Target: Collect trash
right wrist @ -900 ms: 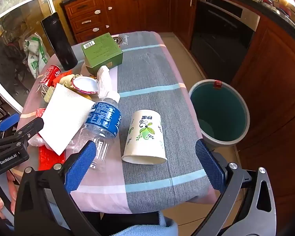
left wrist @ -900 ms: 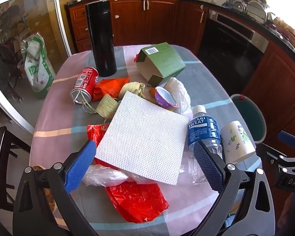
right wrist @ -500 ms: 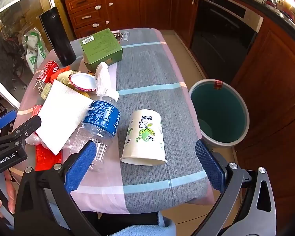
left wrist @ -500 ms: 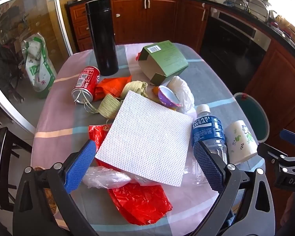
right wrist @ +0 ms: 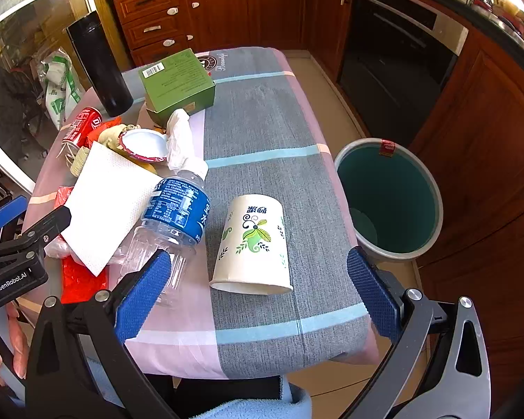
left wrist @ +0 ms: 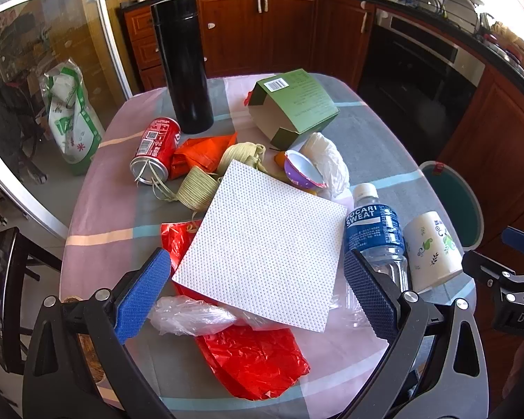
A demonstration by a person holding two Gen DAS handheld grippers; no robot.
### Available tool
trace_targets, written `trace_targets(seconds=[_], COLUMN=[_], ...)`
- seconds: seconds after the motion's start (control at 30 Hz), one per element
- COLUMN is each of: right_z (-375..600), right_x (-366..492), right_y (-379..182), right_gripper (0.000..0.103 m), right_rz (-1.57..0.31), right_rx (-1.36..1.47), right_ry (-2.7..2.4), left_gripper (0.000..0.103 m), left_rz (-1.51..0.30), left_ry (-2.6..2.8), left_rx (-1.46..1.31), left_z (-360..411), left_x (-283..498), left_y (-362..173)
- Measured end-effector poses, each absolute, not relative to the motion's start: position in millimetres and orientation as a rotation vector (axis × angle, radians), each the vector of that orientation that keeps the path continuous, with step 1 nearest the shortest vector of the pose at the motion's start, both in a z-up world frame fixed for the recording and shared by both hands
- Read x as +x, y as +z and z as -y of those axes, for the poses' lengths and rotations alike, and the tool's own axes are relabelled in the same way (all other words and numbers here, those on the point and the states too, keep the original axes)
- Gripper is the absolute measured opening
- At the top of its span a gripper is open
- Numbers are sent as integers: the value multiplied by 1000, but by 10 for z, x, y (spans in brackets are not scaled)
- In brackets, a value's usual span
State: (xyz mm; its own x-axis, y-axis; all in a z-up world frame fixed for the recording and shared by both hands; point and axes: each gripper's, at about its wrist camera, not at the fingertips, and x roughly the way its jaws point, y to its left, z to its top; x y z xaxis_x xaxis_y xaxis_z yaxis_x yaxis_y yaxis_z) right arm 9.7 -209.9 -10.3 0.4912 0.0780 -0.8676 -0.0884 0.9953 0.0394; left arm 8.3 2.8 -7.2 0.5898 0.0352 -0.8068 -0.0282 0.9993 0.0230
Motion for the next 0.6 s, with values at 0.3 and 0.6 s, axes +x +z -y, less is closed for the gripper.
trace_targets(seconds=[0.3, 0.6], right_z=[2091, 2106], right_x=[110, 121], right_y=[-123, -112], right_gripper=[97, 97], right_rz=[-1058, -1058], right_rx=[-14, -12], right_ry=[105, 103], left_gripper=[99, 99], left_rz=[-940, -936], left_ry=[43, 42], left_rx=[14, 20], left_z=[-29, -12], left_x=[76, 82], left_y=[-66, -64])
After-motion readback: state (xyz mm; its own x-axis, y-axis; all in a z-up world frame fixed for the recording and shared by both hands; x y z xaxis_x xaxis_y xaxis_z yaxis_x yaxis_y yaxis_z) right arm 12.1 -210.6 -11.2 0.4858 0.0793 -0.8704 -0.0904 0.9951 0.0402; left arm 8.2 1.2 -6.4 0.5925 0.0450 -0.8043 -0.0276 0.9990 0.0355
